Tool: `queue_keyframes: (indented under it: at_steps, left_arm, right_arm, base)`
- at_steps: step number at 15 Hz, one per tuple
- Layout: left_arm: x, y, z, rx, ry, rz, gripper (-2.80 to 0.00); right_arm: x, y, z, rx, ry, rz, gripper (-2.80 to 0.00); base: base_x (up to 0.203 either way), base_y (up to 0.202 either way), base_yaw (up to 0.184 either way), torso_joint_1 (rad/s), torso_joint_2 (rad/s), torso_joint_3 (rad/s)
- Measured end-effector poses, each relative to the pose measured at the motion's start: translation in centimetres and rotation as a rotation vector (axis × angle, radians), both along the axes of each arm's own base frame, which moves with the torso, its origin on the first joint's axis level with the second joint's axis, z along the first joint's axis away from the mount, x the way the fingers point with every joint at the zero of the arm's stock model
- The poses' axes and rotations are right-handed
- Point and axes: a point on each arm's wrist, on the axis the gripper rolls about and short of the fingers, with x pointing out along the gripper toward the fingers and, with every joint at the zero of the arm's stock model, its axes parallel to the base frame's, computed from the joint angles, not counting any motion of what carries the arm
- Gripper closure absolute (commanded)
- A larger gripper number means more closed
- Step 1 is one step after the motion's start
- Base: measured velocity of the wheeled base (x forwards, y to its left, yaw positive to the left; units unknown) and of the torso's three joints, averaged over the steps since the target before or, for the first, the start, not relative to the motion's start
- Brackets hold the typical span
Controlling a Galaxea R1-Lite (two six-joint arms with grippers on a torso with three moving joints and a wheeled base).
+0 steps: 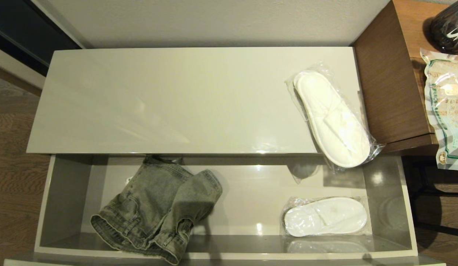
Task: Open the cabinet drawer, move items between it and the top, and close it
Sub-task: Close the drawer
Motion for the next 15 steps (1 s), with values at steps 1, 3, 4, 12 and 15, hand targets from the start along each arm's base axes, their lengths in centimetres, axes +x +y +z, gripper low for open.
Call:
queue_keyframes:
  at_steps: [1, 3, 4, 12, 15]
  left_arm:
    - [0.0, 0.0, 0.0, 0.0, 0.0, 0.0, 0.0]
    - [0.0, 0.0, 0.0, 0.0, 0.0, -0.001, 0.0]
    - [0.0, 0.0, 0.01, 0.0, -0.001, -0.001, 0.0]
    - [0.0, 0.0, 0.0, 0.0, 0.0, 0.0, 0.0]
    - [0.0, 0.0, 0.0, 0.0, 0.0, 0.0, 0.0]
  right_arm:
    - [0.0, 0.0, -0.01, 0.001, 0.001, 0.0, 0.0]
    - [0.0, 0.0, -0.02, -0.001, 0.001, 0.0, 0.0]
    - [0.0, 0.0, -0.02, 0.0, 0.001, 0.0, 0.0]
    - [0.01, 0.0, -0.03, -0.001, 0.002, 0.0, 0.0]
    - [0.01, 0.0, -0.03, -0.001, 0.002, 0.001, 0.0]
  base:
    - [0.0, 0.0, 0.0, 0.0, 0.0, 0.0]
    - [0.0, 0.0, 0.0, -0.001, 0.03, 0.016]
    - [0.0, 0.0, 0.0, -0.124, 0.29, 0.11]
    - [0.0, 0.0, 0.0, -0.295, 0.49, 0.192]
    - [0.0, 0.0, 0.0, -0.344, 0.54, 0.193]
